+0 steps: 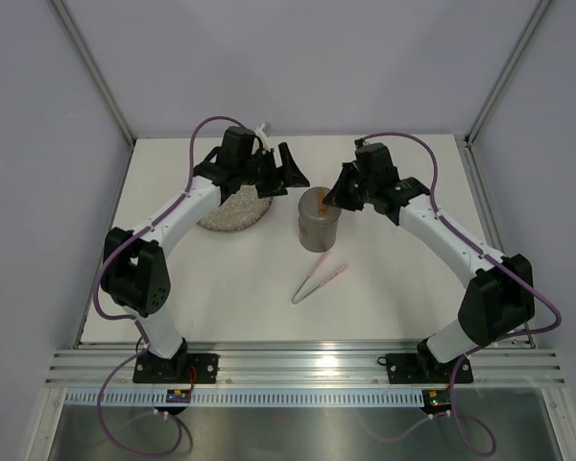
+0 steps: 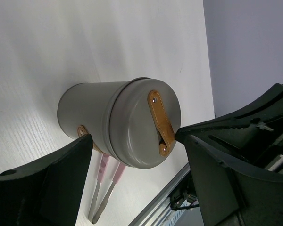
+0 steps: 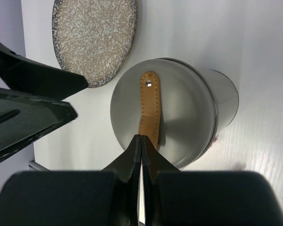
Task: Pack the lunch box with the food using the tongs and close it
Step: Close the box lid on the packing box.
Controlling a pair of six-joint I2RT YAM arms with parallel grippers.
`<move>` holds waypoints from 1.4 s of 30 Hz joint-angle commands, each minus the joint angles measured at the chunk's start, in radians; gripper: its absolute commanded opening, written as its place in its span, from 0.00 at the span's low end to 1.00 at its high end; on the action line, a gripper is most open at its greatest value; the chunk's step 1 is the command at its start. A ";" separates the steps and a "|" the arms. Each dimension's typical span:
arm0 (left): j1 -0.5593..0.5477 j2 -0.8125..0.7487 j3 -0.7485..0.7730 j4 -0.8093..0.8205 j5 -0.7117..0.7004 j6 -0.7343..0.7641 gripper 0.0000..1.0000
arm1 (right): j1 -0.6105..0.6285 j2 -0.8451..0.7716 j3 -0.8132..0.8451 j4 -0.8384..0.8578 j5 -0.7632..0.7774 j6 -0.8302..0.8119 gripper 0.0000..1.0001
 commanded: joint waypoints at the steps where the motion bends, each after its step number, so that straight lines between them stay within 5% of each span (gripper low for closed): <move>1: -0.004 -0.034 0.028 0.014 -0.014 0.016 0.82 | 0.014 -0.004 0.109 -0.083 0.021 -0.047 0.04; 8: 0.023 -0.083 0.008 0.000 -0.046 0.022 0.83 | 0.026 0.011 0.242 -0.119 0.020 -0.067 0.04; 20: 0.106 -0.163 -0.107 0.033 -0.020 0.008 0.83 | 0.036 0.169 0.060 -0.040 -0.025 -0.043 0.04; 33: 0.115 -0.194 -0.131 0.030 -0.023 0.011 0.83 | 0.040 0.079 0.373 -0.197 0.040 -0.118 0.07; 42: 0.132 -0.212 -0.145 0.030 -0.022 0.014 0.83 | 0.068 0.227 0.128 -0.085 0.000 -0.072 0.04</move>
